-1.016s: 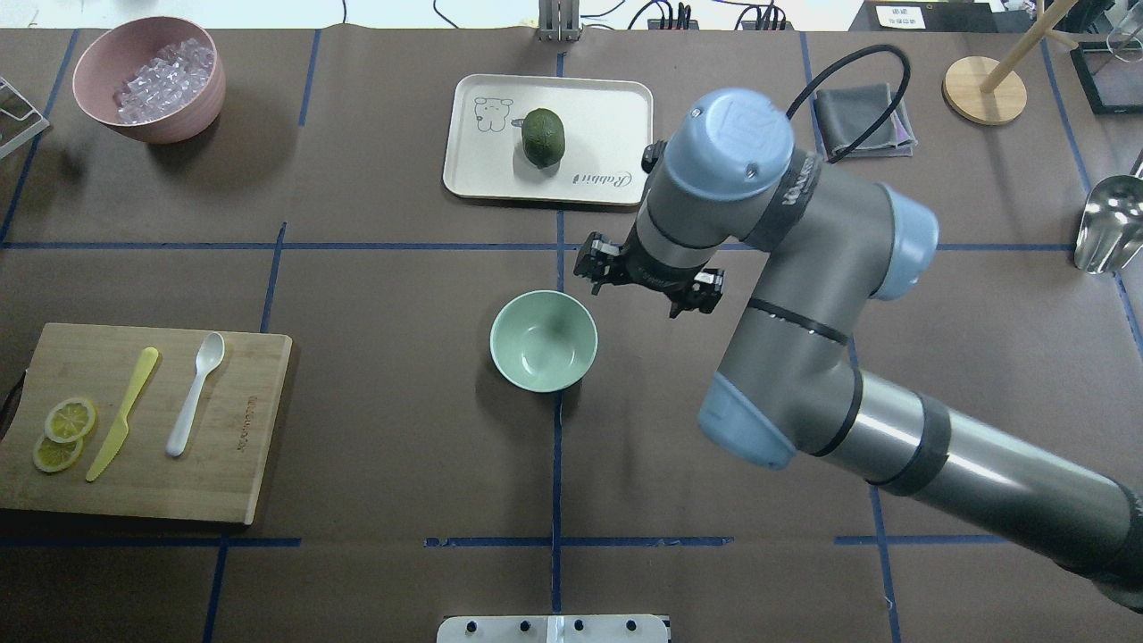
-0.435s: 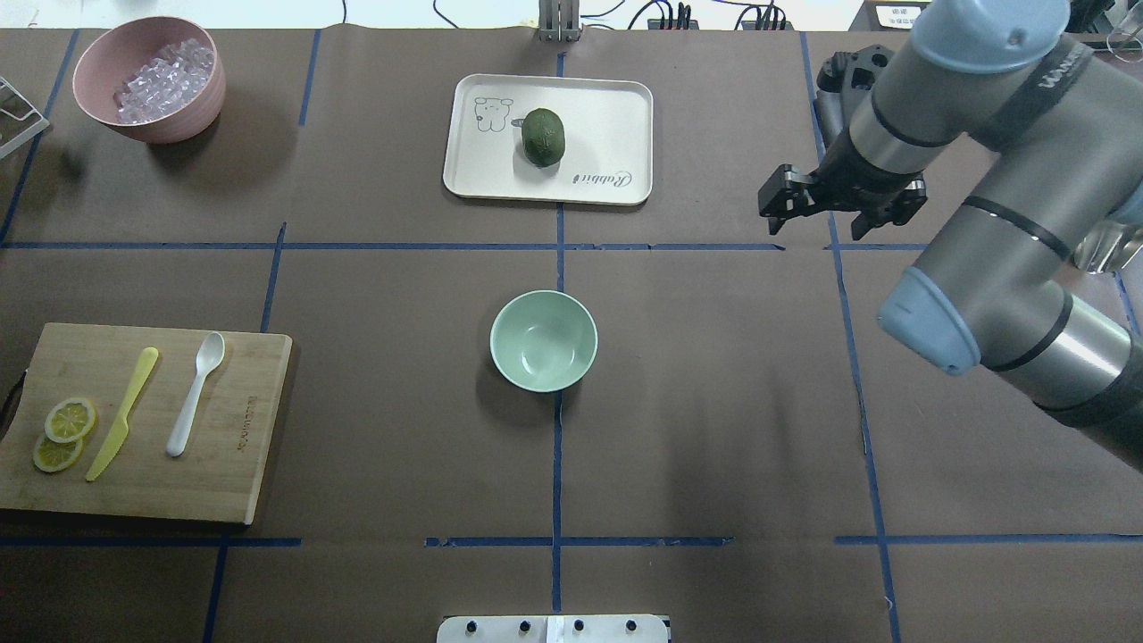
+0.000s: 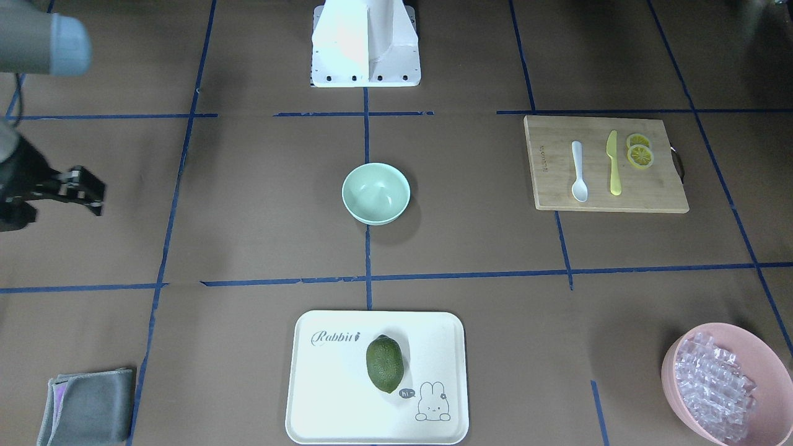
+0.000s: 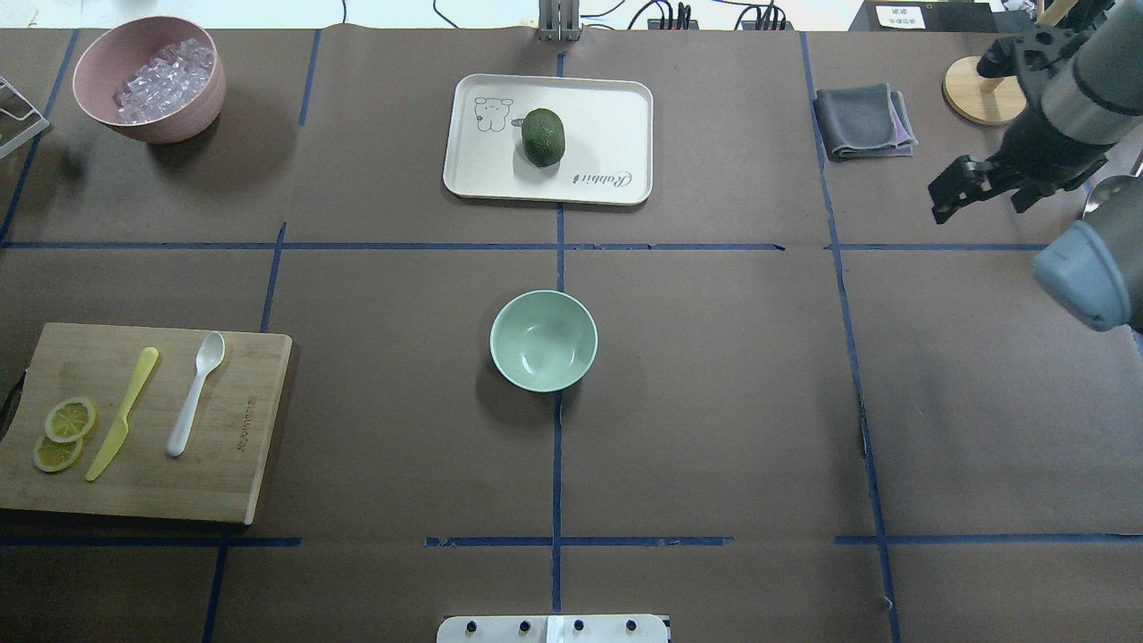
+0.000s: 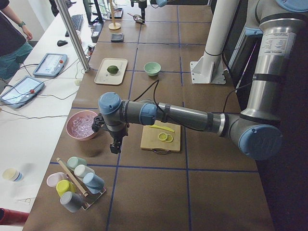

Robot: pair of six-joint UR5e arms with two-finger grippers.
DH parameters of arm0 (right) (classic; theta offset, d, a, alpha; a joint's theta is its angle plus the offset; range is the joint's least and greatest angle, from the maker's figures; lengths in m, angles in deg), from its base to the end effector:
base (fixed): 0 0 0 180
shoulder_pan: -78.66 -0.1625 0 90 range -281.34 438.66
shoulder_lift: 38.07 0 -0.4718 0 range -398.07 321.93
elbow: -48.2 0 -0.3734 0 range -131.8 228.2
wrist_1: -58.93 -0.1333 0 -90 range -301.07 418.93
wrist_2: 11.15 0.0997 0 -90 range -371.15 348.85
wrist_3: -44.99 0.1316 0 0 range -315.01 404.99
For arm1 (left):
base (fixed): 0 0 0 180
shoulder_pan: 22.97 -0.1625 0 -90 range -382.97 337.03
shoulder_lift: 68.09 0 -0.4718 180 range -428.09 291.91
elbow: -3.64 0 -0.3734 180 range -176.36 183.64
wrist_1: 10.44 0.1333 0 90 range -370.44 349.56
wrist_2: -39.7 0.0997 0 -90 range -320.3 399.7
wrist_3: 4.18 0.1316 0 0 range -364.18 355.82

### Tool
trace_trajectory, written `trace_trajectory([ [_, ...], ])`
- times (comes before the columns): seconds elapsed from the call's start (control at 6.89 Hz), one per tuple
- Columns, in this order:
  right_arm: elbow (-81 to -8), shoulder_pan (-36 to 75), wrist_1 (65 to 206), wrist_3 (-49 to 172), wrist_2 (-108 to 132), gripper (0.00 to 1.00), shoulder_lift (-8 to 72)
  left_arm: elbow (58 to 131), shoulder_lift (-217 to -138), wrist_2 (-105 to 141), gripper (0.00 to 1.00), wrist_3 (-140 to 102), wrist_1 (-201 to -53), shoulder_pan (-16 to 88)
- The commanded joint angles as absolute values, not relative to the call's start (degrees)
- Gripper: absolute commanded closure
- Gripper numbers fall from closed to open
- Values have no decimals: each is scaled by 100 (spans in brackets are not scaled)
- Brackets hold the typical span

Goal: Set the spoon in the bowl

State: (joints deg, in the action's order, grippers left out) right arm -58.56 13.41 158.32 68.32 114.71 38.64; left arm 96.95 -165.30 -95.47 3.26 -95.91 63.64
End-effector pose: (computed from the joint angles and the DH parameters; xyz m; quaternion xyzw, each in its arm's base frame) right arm -0.1845 -0.5344 0.4993 0.0324 -0.3461 -0.0668 0.9353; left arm -0.0083 -0.5366 0.6443 0.0618 0.3816 0.1070 0.9160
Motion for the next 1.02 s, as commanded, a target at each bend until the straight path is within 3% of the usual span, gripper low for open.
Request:
trace_trajectory([
  [0.0, -5781, 329, 15816, 4885, 11682, 0, 4742, 9698, -16635, -9565, 0, 320, -9534, 6325],
  [0.44, -5473, -815, 15773, 2946, 11665, 0, 5795, 9689, -16618, -9617, 0, 320, -9604, 6298],
  [0.87, -5551, -1055, 15763, 3537, 12034, 0, 5950, 10372, -16627, -9609, 0, -682, -9596, 5530],
])
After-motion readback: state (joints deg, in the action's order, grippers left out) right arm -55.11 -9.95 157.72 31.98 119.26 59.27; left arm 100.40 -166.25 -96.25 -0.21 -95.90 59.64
